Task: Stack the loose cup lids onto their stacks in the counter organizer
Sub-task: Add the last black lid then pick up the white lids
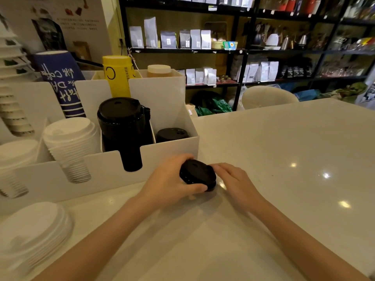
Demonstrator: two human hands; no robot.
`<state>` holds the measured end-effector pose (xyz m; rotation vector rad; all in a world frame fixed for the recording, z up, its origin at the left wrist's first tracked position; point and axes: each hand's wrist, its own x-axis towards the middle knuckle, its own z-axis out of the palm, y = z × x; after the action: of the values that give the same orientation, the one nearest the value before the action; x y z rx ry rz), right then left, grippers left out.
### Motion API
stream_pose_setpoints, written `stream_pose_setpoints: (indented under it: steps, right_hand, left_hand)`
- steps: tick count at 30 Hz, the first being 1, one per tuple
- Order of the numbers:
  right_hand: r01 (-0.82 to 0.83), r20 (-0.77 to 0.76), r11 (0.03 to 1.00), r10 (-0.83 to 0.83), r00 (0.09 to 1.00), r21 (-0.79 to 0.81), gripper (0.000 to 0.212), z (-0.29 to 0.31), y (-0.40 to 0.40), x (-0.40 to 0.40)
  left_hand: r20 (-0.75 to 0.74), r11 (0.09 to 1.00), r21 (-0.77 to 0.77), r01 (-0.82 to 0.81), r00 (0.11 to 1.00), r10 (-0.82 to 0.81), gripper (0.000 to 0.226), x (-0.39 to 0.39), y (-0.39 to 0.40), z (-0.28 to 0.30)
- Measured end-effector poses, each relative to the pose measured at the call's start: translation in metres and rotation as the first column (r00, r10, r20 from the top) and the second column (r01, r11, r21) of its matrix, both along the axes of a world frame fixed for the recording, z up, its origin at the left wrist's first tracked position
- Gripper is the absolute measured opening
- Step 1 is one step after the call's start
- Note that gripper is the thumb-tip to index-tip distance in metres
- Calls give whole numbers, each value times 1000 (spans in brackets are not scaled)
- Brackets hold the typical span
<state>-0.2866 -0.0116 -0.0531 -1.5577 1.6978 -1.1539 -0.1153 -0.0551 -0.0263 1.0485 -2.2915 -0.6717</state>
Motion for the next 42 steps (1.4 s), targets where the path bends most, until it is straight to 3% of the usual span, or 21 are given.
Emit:
stream_pose_setpoints:
  steps: [10,19,27,42]
  right_hand:
    - [-86,37,967,98,995,-240,32,78,-22,31]
    - [-122,74,907,166,983,-403,29,113,-60,78]
    - [-189,155,876,282,947,-444,33,112,-85,111]
    - [-270,29,881,305,952,-389,32,95,-102,104]
  left_hand:
    - [-212,997,-67,-25,977,11,56,45,-5,73]
    - [-459,982,-117,-147,885,77,70,87,-27,95]
    - [-449,931,-136,-337,859,246,66,111,-50,93]
    - [-365,940,-39,-340,880,303,67,116,-66,78]
